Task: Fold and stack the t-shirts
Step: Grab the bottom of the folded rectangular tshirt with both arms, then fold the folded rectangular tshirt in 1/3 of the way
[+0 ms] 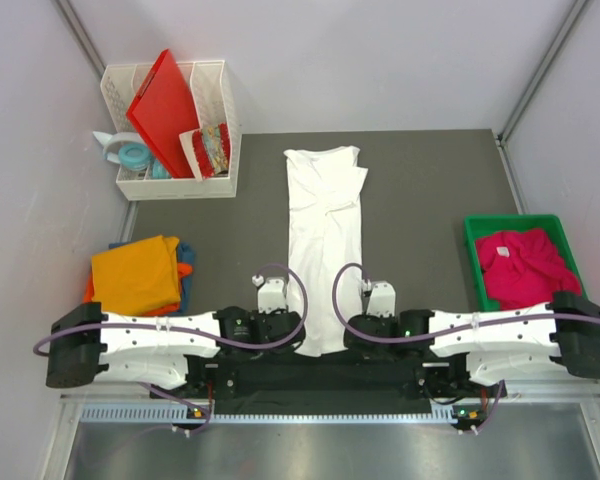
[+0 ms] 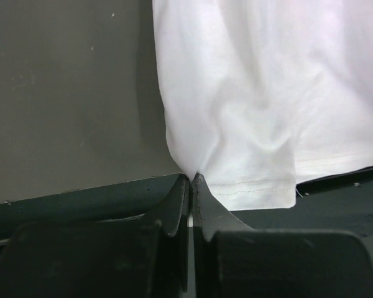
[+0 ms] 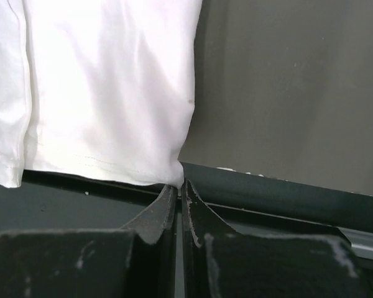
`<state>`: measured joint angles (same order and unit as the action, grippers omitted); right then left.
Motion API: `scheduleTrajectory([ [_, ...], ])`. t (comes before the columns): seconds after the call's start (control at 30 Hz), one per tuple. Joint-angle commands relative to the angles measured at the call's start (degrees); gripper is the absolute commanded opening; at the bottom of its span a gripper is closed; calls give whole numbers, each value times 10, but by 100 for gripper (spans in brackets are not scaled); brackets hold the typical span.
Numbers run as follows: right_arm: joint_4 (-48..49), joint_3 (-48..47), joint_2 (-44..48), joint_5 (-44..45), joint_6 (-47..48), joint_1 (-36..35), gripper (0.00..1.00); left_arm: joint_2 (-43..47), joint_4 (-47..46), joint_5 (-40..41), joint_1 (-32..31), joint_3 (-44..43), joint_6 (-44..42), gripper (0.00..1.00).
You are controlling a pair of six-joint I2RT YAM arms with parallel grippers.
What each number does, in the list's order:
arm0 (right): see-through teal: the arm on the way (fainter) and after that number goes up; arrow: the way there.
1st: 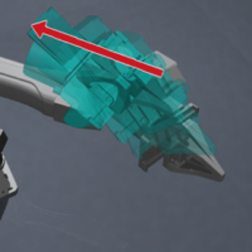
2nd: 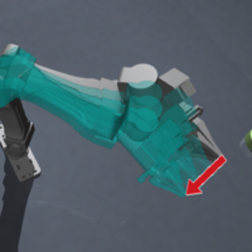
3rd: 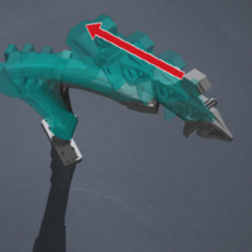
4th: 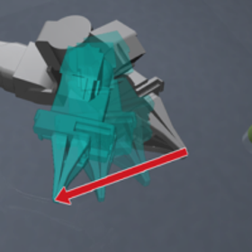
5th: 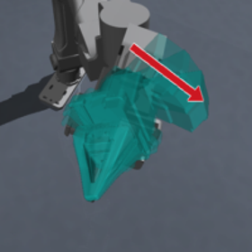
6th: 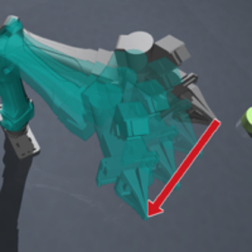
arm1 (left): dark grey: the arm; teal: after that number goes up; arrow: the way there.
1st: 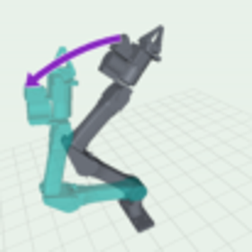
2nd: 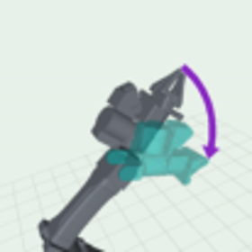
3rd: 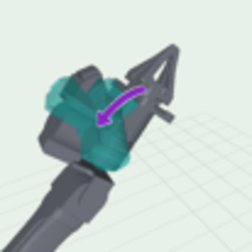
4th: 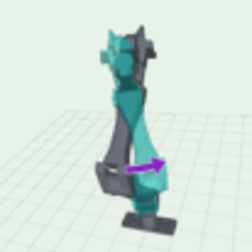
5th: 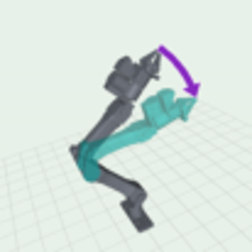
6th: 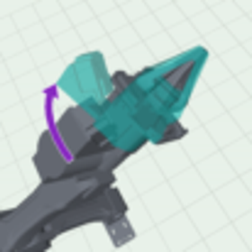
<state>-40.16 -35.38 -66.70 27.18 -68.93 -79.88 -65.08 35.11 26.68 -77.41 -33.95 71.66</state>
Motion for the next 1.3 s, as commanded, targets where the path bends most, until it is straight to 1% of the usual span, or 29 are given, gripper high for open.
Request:
scheduleTrajectory([
  [0.0, -31, -21, 9, 28, -25, -29, 0, 21, 29, 20, -3, -24, -3, 0],
  [0.1, -47, -30, 10, 36, -41, -48, 0, 30, 40, 20, -4, -30, 1, 0],
  [0.23, -74, -54, 18, 54, -50, -56, 0, 41, 72, 43, -4, -62, -1, 0],
  [0.37, -99, -93, 24, 82, -45, -55, 0, 47, 89, 87, -4, -97, -15, 0],
  [0.53, -106, -127, 15, 111, -19, -36, 0, 45, 81, 139, -1, -130, -49, 0],
  [0.63, -95, -141, 11, 118, 23, -2, 0, 29, 73, 155, 13, -153, -83, 0],
  [0.73, -70, -152, 15, 119, 69, 45, 0, 12, 65, 156, 43, -168, -115, 0],
  [0.77, -54, -158, 16, 119, 83, 71, 0, 11, 45, 153, 52, -168, -127, 0],
  [0.83, -29, -167, 9, 114, 124, 96, 0, 7, 24, 138, 81, -168, -156, 0],
  [0.87, -23, -179, 4, 114, 137, 120, 0, 5, 13, 131, 93, -167, -168, 0],
  [0.9, -16, -185, -2, 110, 152, 132, 0, 0, -3, 125, 118, -168, -186, 0],
  [1.07, 44, -224, -55, 80, 254, 220, 0, -47, -61, 80, 193, -181, -257, 0],
  [1.17, 74, -247, -93, 56, 298, 271, 0, -88, -90, 55, 252, -204, -302, 0],
  [1.27, 101, -275, -129, 39, 332, 312, 0, -127, -116, 39, 291, -250, -341, 0],
])
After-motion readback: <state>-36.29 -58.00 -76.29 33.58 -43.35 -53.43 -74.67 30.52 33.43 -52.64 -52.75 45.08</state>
